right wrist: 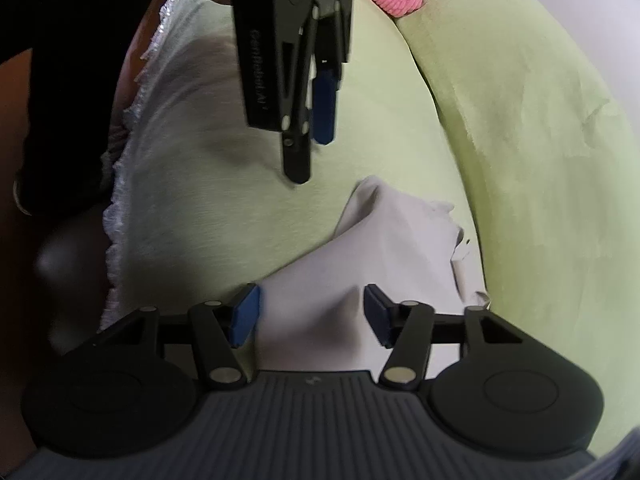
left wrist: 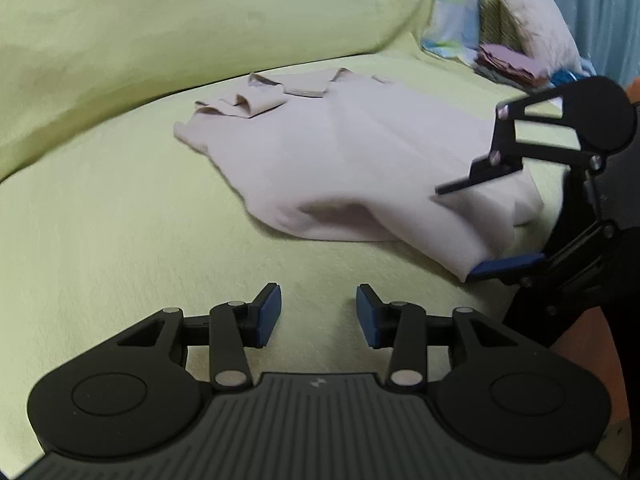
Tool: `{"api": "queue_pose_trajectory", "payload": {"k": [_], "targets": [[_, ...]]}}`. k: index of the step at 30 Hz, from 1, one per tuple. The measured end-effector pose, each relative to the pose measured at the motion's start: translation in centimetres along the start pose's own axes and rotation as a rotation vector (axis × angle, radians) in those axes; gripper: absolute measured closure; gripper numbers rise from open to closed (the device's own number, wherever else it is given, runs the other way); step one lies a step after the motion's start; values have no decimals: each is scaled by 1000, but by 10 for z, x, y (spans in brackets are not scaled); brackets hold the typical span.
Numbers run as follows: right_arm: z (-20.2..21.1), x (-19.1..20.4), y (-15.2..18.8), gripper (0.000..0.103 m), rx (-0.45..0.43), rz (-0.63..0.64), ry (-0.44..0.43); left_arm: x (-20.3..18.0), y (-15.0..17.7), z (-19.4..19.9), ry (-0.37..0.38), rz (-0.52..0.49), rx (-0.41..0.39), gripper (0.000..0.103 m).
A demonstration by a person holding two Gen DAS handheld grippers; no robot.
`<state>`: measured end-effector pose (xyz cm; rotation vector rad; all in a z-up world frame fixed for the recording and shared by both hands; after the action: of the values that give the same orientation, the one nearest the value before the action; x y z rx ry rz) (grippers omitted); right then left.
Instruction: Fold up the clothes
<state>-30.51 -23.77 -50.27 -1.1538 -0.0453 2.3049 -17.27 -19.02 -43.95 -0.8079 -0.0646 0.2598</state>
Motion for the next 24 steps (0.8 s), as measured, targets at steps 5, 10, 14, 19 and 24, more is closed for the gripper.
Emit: {"api": "queue_pose_trajectory", "payload": {"k": [5,10,14,19,24], "targets": [[1,-46,12,99,-59,-287,-67,5,-13,-14,65,61,-29,55],[10,-93,49,100,-104,-633,-114,6,-27,-30,123,170,-47,34],[7,-110,79,100,-113,-807,-155,5,-39,-42,181,232,-70,33],[2,-102,88,100,-116,-824,-175,7,-57,-54,365,310,-112,77],[2,-94,82,100,-132,-794,-187,4,-64,-37,374,188,-35,103]]}}
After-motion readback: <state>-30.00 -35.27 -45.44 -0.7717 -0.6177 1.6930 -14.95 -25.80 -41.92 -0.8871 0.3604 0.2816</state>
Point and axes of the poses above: each gripper's, at about its wrist camera, not at the fingertips, and z roughly against the way its jaws point, x to its left, y to its underside, the point moved 7 cm from there along -z, roughly the way its jaws point, and after that the axes turned 3 degrees about y, right-handed, at the moved point
